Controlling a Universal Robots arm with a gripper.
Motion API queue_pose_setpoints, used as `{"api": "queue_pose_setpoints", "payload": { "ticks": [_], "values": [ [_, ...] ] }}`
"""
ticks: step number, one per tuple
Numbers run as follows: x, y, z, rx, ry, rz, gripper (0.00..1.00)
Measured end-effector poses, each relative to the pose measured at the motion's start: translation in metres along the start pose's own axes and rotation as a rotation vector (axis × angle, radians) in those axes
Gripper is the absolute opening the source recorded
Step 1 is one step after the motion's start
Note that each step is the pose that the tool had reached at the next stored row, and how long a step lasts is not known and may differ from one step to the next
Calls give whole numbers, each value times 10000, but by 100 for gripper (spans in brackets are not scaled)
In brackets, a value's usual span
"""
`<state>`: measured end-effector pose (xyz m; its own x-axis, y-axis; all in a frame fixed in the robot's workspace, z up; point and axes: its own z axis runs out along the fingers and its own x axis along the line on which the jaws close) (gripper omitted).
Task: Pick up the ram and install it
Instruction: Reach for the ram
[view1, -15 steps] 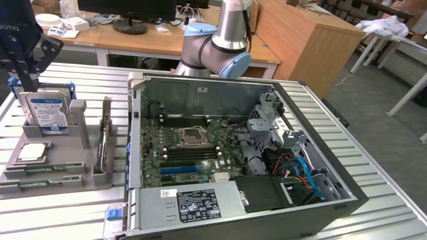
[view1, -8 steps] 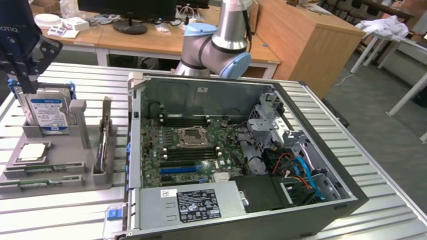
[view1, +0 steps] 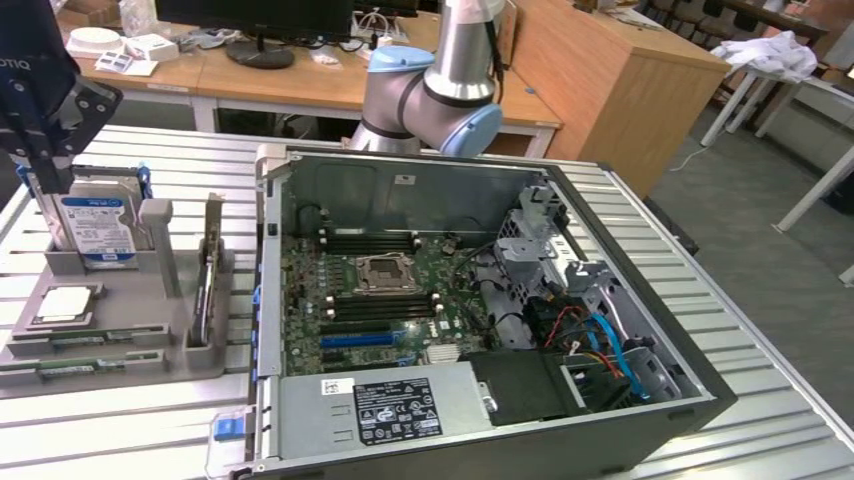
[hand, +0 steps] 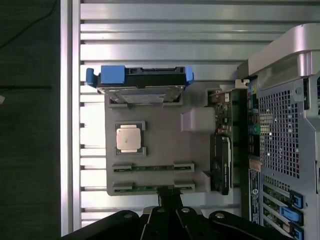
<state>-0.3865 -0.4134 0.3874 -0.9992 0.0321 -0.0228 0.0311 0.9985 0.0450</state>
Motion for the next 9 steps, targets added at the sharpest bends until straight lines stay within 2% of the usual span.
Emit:
{"api": "queue_pose_setpoints", "payload": {
  "ticks": [9],
  "values": [
    [-2, -85, -3, 0, 1, 1, 11]
  ]
}}
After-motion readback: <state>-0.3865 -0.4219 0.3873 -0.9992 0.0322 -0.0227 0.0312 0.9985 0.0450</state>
